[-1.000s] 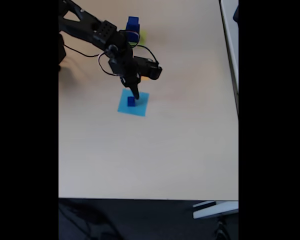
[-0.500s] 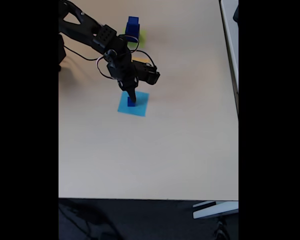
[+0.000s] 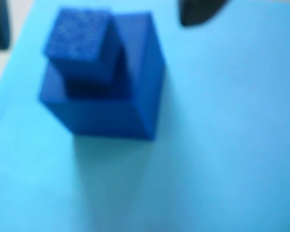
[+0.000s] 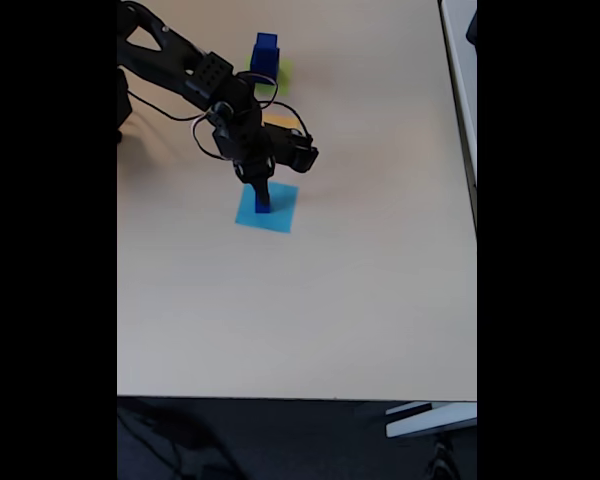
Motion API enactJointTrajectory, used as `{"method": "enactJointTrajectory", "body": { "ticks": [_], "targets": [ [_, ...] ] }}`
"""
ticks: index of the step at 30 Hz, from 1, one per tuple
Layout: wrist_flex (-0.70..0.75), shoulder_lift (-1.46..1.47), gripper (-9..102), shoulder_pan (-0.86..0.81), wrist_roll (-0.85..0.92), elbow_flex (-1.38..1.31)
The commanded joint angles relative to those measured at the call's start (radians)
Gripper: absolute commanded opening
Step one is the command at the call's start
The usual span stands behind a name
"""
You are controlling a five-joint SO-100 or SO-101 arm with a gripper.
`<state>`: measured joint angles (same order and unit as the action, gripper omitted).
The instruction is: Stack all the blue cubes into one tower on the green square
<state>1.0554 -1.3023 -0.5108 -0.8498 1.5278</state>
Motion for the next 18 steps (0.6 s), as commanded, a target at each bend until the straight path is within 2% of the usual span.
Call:
{"method": "enactJointTrajectory", "body": {
  "ticks": [1, 18],
  "targets": [
    [-0.015, -0.006, 17, -0.012, -0.014, -0.008],
    [-0.043, 0.008, 16, -0.017, -0.026, -0.017]
  ]
}}
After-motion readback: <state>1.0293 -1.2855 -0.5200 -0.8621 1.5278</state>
